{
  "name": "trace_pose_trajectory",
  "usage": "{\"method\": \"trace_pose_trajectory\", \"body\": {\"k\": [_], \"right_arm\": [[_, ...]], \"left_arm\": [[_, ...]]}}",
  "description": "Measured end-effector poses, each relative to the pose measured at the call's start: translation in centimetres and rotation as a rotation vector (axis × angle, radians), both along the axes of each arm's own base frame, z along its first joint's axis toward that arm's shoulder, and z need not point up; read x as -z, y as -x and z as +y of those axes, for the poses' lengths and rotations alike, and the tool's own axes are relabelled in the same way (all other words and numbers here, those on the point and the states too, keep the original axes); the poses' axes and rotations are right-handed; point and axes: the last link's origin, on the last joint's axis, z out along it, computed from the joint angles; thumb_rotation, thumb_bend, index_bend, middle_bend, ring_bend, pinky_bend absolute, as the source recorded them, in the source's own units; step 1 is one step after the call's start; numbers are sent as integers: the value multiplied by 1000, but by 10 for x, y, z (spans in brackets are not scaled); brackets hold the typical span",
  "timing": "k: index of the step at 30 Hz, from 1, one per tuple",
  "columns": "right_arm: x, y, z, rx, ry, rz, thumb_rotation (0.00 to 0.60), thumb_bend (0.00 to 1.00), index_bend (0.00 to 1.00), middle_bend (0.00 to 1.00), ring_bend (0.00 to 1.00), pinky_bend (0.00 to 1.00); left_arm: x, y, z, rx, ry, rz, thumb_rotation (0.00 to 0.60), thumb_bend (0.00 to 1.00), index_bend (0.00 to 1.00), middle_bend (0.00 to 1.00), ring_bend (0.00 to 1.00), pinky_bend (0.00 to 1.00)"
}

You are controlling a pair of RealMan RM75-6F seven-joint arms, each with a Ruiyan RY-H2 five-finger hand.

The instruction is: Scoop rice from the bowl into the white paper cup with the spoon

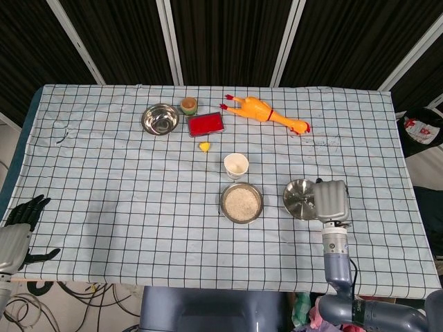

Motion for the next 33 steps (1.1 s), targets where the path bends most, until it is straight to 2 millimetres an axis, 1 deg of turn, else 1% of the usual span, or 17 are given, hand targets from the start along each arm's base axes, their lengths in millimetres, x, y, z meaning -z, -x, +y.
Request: {"method": "trace_pose_trajectory", "body": {"k": [8,17,25,28,33], "right_arm": [[9,20,-7,58,2,12,600,545,798,1000,1000,1000],[12,40,-17,121,23,20,600,537,798,1000,1000,1000],[20,46,-17,139,7,10,600,517,795,1000,1000,1000],[24,47,-16,141,-2,8,600,501,771,1000,1000,1000],[27,48,-15,145,-6,12,600,457,666,1000,1000,1000]], "left_arm": [[0,2,2,-10,-5,4,600,15,0,0,0,0],[0,2,4,-20,-7,2,600,15,0,0,0,0],[0,3,5,-24,-5,1,600,15,0,0,0,0],[0,3,5,-25,-5,0,600,15,0,0,0,0],[0,3,5,-26,-2,-1,600,15,0,0,0,0]]}}
